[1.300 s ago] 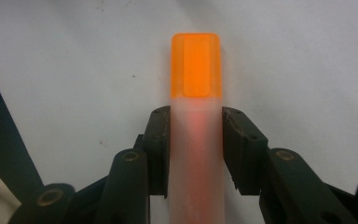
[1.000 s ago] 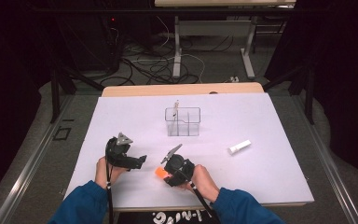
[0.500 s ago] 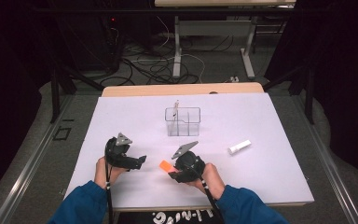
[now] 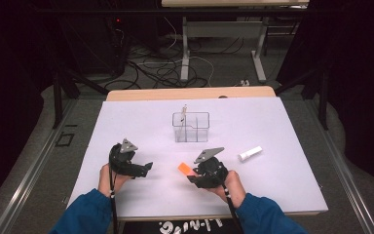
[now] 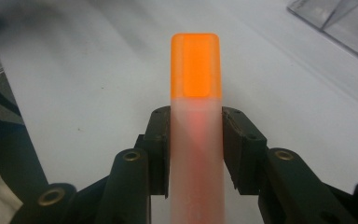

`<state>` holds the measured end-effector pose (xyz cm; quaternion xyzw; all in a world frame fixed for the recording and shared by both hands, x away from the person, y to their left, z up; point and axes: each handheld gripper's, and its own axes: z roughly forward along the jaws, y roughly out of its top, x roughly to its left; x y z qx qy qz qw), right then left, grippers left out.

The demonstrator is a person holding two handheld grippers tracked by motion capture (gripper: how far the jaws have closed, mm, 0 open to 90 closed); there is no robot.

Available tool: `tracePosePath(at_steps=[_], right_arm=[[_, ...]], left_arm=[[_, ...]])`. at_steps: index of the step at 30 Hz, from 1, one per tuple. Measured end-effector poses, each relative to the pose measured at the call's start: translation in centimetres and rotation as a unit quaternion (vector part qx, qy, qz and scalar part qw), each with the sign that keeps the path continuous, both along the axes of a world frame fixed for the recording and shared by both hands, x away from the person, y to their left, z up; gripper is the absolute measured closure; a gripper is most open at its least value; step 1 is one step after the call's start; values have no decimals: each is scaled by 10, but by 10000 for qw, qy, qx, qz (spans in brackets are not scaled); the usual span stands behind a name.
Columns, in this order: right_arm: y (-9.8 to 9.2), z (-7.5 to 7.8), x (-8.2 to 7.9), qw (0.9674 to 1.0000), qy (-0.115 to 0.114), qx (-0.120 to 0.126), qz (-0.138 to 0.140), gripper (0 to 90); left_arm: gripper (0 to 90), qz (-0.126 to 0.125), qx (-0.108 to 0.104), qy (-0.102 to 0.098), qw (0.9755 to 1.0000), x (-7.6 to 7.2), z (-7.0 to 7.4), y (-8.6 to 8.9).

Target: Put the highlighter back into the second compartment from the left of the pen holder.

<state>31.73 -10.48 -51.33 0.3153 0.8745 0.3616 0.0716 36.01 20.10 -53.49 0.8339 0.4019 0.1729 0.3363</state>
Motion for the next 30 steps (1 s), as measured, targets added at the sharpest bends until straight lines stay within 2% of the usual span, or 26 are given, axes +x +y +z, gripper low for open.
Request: tracePosePath(at_steps=[7,9,12,21,30], right_arm=[[-15,-1,1,9997,-141,63,-178,649],[-19,-1,2,9996,-177,5,-208,649],[-25,1,4,9993,-206,43,-298,649],[-45,5,8,9965,-460,237,-656,649],[-46,6,12,9937,-641,384,-831,649]], left_arm=[[40,-43,45,2,10000,0,1,0],[40,-50,26,-26,10000,-1,1,0],[40,-41,13,-101,9999,-1,2,0],[40,-23,8,-113,9999,-1,1,0],[40,-26,19,-119,9999,-1,1,0]])
